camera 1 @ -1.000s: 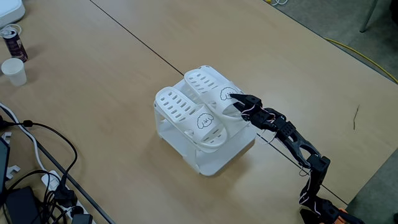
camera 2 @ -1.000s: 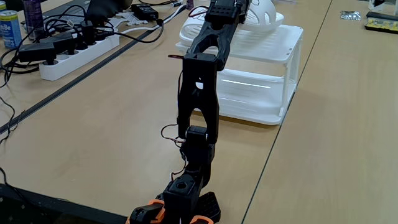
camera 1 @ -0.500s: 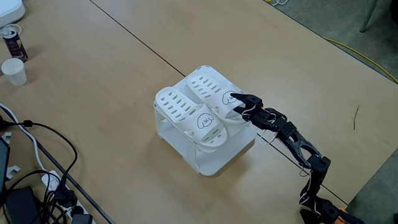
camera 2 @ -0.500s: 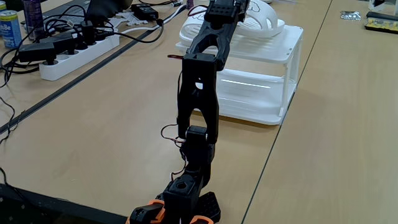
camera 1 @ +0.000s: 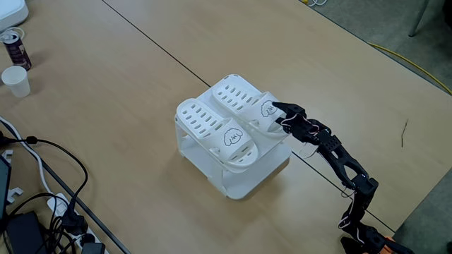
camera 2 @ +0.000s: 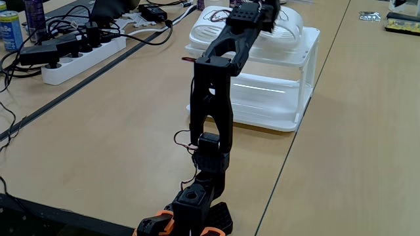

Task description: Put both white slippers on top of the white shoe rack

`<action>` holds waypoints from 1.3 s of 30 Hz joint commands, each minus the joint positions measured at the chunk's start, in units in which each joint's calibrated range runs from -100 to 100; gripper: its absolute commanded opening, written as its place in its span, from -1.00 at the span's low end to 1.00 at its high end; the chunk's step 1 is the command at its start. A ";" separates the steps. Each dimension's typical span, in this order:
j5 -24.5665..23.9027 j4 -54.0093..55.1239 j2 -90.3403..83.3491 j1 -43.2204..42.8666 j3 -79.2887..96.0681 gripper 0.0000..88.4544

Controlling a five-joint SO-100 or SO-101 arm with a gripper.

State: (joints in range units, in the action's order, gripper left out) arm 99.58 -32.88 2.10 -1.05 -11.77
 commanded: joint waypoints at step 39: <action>0.42 1.04 -5.26 -3.31 -1.36 -0.60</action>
State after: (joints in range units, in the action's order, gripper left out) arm 99.58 -32.88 2.10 -4.19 -7.19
